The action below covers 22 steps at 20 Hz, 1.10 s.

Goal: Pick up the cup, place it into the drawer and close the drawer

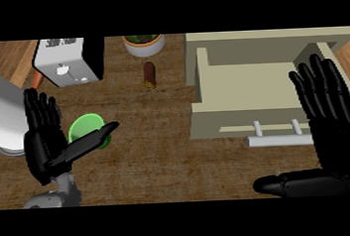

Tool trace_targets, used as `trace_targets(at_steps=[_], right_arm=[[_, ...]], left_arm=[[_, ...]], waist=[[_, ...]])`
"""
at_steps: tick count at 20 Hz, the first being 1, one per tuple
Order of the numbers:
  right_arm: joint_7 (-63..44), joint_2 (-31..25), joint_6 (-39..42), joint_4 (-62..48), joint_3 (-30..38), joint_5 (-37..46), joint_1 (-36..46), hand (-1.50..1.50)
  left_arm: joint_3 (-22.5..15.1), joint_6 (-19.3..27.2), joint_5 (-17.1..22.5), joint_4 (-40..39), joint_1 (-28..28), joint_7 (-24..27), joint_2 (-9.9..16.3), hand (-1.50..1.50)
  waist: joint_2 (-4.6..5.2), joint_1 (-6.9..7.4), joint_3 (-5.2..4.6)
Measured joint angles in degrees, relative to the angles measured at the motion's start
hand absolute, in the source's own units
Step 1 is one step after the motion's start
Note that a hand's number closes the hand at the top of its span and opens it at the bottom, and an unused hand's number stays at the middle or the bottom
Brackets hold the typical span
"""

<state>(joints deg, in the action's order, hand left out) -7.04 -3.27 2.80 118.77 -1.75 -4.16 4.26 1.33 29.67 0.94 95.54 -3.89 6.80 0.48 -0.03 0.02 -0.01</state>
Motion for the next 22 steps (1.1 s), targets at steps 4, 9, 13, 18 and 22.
trace_targets(at_steps=[4, 9, 13, 18, 22], right_arm=[[-0.6, -0.9, 1.2, 0.2, 1.5, -1.8, 0.1, -1.5], [0.9, -1.2, 2.4, -1.7, 2.6, -2.5, 0.6, -1.5], [0.4, -1.9, 3.1, -2.2, 4.0, -3.7, 1.6, -1.5], [-1.7, -2.0, 3.0, 0.0, 4.2, -4.2, 1.6, -1.5], [-1.9, -1.3, 2.5, -0.2, 3.3, -3.2, 1.8, -1.5]], left_arm=[[2.7, -0.7, 2.2, -5.1, -0.2, 3.8, 0.0, -1.5], [3.6, -2.3, 4.6, -9.2, 2.6, 9.5, -0.2, -1.5], [5.1, -4.1, 6.6, -13.8, 2.0, 12.7, 0.1, -1.5], [5.9, -6.1, 8.5, -19.3, 2.3, 17.4, -0.3, -1.5], [8.0, -8.1, 10.6, -24.1, 1.1, 20.3, 0.7, -1.5]], waist=[[0.02, -0.06, -0.01], [0.02, -0.02, 0.0], [0.03, -0.03, 0.0], [0.02, -0.07, 0.0], [0.03, -0.07, 0.0]])
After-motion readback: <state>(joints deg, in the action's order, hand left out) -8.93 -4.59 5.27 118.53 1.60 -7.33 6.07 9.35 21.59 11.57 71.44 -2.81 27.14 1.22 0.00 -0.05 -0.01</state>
